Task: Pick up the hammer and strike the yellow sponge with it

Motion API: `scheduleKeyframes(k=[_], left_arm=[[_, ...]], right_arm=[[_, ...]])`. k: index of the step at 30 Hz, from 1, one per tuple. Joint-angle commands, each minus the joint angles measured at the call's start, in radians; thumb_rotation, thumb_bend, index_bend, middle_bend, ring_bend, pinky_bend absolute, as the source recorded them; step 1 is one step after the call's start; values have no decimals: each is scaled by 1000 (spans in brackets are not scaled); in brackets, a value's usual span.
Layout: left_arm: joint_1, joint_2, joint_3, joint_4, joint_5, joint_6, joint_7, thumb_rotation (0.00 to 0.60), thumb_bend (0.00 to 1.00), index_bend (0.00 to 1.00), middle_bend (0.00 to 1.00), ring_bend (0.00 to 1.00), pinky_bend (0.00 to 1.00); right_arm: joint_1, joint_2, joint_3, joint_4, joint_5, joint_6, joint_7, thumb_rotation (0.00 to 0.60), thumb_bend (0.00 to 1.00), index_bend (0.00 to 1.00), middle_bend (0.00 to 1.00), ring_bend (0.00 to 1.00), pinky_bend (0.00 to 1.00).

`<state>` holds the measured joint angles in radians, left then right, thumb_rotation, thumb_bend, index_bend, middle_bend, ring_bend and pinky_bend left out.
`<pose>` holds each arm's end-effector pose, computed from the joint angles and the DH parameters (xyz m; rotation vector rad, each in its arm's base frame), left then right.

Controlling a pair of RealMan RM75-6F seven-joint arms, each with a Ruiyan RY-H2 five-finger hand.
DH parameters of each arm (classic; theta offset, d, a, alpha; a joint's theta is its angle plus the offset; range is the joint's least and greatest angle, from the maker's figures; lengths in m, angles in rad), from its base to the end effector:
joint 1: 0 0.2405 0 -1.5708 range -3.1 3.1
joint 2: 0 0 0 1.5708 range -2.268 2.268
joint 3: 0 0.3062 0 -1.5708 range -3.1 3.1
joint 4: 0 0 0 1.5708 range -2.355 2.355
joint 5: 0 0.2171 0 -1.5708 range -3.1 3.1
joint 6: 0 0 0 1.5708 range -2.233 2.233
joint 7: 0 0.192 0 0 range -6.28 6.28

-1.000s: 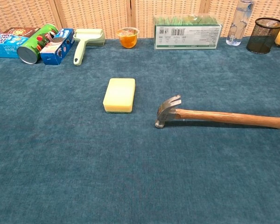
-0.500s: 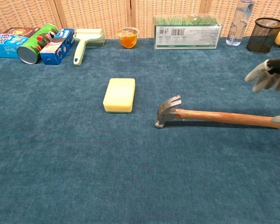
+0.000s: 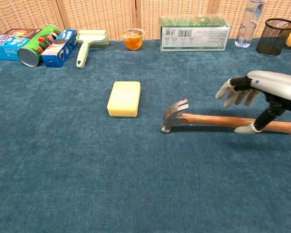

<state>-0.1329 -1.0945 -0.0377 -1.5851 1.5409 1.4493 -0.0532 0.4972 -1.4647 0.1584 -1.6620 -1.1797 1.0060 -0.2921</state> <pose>-0.3512 0.2482 0.1748 -1.4680 -0.8930 -0.9329 -0.2285 -0.3507 -0.0184 1.7531 -1.1775 0.9275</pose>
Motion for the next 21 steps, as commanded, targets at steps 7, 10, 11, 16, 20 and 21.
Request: scheduleKeyframes(k=[7,10,11,16,20,21], left_arm=[[14,-1,-4,67,-33,6,-70,600,235,156,92,8,94],[23,2,-4,81,-39,14,-88,600,235,156,92,8,94],[27,3,-3,86,-41,19,-94,600,235,156,92,8,94],[46,10,-2,100,-52,37,-114,600,235,156,92,8,94],[58,13,-1,109,-60,46,-127,600,236,156,92,8,93],[59,13,-1,111,-61,46,-129,600,235,156,92,8,94]], right_arm=[[58,-115,20,96,74,-10,-64,600,301,359,402,377,380],[76,-147,24,135,95,-18,-79,600,324,429,452,431,442],[84,-159,27,150,103,-21,-85,600,328,460,478,459,469],[112,-202,54,206,110,-24,-65,600,304,691,703,734,739],[118,-214,91,206,103,-17,18,600,279,831,908,979,972],[118,-213,96,202,103,-19,31,600,276,849,940,998,993]])
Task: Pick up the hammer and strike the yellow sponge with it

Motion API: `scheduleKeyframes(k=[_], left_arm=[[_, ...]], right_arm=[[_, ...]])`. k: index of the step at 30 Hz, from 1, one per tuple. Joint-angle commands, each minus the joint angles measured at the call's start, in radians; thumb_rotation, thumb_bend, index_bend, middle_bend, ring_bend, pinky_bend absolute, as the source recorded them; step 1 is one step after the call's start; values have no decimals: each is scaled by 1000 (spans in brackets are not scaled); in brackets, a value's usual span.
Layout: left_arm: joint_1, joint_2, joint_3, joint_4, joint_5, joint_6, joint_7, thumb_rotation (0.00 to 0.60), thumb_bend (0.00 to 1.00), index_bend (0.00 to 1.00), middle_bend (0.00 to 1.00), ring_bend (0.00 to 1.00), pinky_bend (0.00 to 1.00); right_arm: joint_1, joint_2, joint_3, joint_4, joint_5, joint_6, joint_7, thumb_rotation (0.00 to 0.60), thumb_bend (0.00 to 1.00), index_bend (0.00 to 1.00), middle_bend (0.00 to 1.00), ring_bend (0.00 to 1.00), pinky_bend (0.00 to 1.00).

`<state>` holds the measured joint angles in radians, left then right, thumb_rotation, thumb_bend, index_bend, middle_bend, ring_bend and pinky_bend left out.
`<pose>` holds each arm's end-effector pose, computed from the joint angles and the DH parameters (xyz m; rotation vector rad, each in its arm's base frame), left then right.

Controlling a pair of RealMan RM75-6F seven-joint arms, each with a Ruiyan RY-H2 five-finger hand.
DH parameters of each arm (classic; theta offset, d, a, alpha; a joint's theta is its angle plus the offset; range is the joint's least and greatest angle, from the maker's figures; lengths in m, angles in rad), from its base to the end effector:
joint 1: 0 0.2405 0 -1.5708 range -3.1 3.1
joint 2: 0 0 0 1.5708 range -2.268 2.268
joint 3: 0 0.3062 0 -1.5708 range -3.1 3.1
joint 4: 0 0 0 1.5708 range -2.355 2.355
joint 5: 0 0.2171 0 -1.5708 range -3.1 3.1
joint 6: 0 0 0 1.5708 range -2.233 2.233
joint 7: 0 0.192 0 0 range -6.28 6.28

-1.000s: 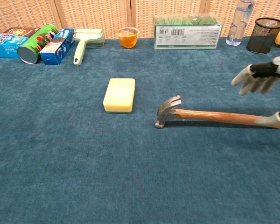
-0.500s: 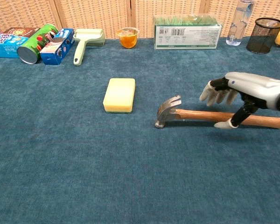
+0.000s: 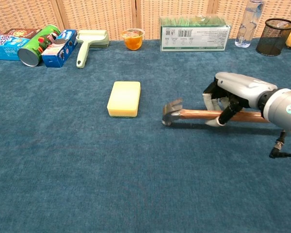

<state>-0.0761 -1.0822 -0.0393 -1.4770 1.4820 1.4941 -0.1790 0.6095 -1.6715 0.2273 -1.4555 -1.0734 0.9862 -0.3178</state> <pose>-0.3921 0.2300 0.2067 -1.3428 -0.9141 -0.9018 -0.2008 -0.3932 -0.0727 1.7049 -1.1931 0.9597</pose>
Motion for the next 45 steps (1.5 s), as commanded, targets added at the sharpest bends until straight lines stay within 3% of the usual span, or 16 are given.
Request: scheduleKeyframes(k=[1,13,20,28,34,43,45], left_arm=[[4,0,1,5,-2,2,-5,600,235,156,92,8,94],[1,-7,4,6,14,-1,-4,600,235,156,91,8,93],[3,-5,6,-3,17,0,4,600,235,156,91,8,93],[8,0,5,-3,6,-4,7,600,236,156,92,8,94],[12,-1,4,6,-4,-8,-1,600,235,156,92,7,93],[14,-1,1,21,-8,-11,-14,600,235,156,92,8,94],[14,-2,1,22,-5,-8,-16,600,235,156,92,8,94]], right_arm=[[7,-2,35,-9,-1,-2,74,600,275,858,955,1000,999],[20,50,136,-125,154,-104,288,600,274,902,1000,1000,1000],[45,-15,219,-159,244,-113,424,600,275,905,1000,1000,1000],[78,-84,234,-112,252,-104,481,600,275,906,1000,1000,1000],[167,-160,205,6,305,-60,322,600,275,918,1000,1000,1000],[333,-240,95,139,388,73,-200,600,283,936,1000,1000,1000],[353,-261,99,138,401,109,-271,600,285,938,1000,1000,1000]])
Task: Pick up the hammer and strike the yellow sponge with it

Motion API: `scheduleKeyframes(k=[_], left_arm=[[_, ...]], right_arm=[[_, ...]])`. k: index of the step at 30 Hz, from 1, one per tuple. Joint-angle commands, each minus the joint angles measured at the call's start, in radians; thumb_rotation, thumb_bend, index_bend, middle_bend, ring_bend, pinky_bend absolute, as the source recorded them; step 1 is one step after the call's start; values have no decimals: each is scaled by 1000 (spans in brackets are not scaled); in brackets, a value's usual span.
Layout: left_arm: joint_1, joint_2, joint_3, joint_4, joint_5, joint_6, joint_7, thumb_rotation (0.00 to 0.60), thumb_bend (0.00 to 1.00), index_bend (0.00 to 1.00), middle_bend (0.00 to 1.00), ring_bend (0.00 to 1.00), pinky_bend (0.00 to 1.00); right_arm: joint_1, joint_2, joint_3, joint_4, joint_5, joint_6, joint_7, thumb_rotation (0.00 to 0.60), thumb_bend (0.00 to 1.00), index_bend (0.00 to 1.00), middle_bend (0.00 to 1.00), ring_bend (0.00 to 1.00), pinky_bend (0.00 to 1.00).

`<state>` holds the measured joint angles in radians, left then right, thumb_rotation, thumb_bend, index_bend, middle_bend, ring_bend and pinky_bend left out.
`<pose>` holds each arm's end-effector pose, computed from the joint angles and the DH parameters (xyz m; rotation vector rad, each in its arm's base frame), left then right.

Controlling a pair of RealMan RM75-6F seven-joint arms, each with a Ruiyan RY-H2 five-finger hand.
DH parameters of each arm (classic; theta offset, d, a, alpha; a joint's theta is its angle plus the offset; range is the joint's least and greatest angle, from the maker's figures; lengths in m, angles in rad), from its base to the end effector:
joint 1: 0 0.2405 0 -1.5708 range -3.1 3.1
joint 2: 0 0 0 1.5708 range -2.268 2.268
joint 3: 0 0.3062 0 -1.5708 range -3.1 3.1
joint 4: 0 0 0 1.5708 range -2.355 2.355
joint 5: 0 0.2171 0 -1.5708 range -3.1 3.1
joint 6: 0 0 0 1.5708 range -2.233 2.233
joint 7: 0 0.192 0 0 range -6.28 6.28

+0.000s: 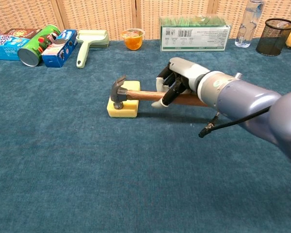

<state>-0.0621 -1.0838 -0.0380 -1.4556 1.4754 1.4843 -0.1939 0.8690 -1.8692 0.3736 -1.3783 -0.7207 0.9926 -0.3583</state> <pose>-0.4014 0.2244 0.2081 -1.3323 -0.9283 -0.8777 -0.0986 -0.4353 -0.1262 1.5805 -1.4485 1.0664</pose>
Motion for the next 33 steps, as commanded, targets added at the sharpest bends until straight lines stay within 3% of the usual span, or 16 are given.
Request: scheduleKeyframes(k=[1,10,15,17,23,33], left_arm=[[0,0,-1,2,3,3,-2,600,235,156,92,8,94],[-1,0,-1,6,8,3,-7,600,235,157,91,8,94],[0,-1,1,1,15,7,-4,600,236,156,92,8,93],[2,1,2,-5,15,8,2,600,235,156,92,8,93],[3,5,3,-15,16,8,10,600,236,156,92,8,93],[-1,3,3,-18,12,-4,15,600,236,156,92,8,94]], right_arm=[[93,-65,-34,44,52,110,-226,600,285,938,1000,1000,1000],[26,57,91,-205,124,51,-71,600,283,938,1000,1000,1000],[5,102,120,-262,161,19,-7,600,284,939,1000,1000,1000],[-22,117,153,-293,188,-14,84,600,284,939,1000,1000,1000],[-78,113,165,-296,115,-48,269,600,283,939,1000,1000,1000],[-116,111,200,-292,103,-124,482,600,284,939,1000,1000,1000]])
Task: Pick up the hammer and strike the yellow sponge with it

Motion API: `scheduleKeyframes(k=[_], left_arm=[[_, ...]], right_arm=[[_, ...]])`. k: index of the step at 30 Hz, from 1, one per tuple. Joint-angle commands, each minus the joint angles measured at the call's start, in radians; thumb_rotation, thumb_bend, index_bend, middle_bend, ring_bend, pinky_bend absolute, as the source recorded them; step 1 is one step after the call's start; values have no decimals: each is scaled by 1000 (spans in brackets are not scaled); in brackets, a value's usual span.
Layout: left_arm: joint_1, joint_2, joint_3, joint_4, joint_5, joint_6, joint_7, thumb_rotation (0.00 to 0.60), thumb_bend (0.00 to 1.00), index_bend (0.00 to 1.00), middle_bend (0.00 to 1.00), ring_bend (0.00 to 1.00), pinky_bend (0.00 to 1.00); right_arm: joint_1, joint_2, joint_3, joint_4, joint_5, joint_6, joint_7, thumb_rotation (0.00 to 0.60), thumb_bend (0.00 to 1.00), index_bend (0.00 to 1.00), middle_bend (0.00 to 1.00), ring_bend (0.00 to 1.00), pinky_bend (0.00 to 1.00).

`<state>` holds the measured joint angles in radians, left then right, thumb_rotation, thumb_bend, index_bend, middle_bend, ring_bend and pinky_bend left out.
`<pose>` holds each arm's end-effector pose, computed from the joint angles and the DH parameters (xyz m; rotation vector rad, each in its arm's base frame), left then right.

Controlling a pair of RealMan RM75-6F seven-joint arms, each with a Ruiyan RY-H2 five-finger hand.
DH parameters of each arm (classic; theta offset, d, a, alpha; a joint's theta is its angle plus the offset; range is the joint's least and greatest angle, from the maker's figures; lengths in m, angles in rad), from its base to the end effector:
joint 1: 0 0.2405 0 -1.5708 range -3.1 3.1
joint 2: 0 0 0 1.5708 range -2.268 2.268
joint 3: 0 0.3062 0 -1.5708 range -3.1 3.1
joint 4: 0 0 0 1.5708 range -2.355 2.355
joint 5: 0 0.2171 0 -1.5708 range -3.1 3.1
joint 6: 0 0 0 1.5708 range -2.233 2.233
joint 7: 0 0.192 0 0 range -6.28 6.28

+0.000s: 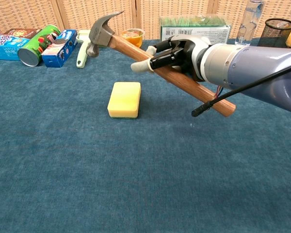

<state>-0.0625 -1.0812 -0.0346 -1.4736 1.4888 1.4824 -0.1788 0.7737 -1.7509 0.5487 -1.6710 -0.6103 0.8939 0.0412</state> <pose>-0.3965 0.2237 0.2042 -1.3498 -0.9298 -0.8792 -0.0674 -0.4218 -0.0782 1.1763 -2.1154 1.4106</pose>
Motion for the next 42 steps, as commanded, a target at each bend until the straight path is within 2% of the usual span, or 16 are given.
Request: scheduleKeyframes(k=[1,4,7,12,13,14,16,21,23,29,34,40,42], left_arm=[[-2,0,-1,1,-2,-3,1,600,236,156,92,8,94],[-3,-1,-2,1,-4,-7,2,600,235,156,92,8,93],[-5,-2,-2,3,-6,-10,2,600,235,156,92,8,94],[-6,-4,-2,6,-7,-14,1,600,235,156,92,8,94],[-5,-4,-2,7,-8,-14,2,600,236,156,92,8,94],[-5,-4,-2,7,-9,-13,1,600,235,155,92,8,94],[-3,-3,-3,8,-10,-12,1,600,235,156,92,7,94],[-2,-1,-3,10,-15,-13,2,600,235,156,92,8,93],[-2,-1,-4,9,-13,-12,2,600,235,156,91,8,94],[-2,-1,-4,8,-12,-12,2,600,235,156,92,8,94],[-3,-3,-2,8,-6,-11,0,600,235,156,92,8,94],[-5,-5,-2,9,-7,-15,-4,600,235,156,91,8,94],[-6,-6,0,7,-3,-15,-4,600,235,156,91,8,94]], right_arm=[[-30,-13,40,1,-1,-36,127,600,284,939,1000,1000,1000],[-51,-22,58,12,-13,-71,220,600,284,939,1000,1000,1000],[-53,-22,45,34,-37,-83,241,600,283,939,1000,1000,1000],[-32,-32,0,78,-97,-44,190,600,286,939,1000,1000,1000],[-18,-33,-12,94,-106,-34,159,600,288,939,1000,1000,1000],[15,-31,-52,129,-115,-8,57,600,289,939,1000,1000,1000],[52,-47,-81,159,-104,55,-58,600,295,941,1000,1000,1000],[137,-85,-118,207,-25,167,-324,600,301,946,1000,1000,1000],[177,-95,-153,235,-3,205,-466,600,302,946,1000,1000,1000],[233,-130,-216,290,19,290,-715,600,300,946,1000,1000,1000],[227,-128,-172,246,41,311,-720,600,302,947,1000,1000,1000],[165,-63,-83,87,55,278,-569,600,302,947,1000,1000,1000],[124,-26,-37,17,89,225,-469,600,304,946,1000,1000,1000]])
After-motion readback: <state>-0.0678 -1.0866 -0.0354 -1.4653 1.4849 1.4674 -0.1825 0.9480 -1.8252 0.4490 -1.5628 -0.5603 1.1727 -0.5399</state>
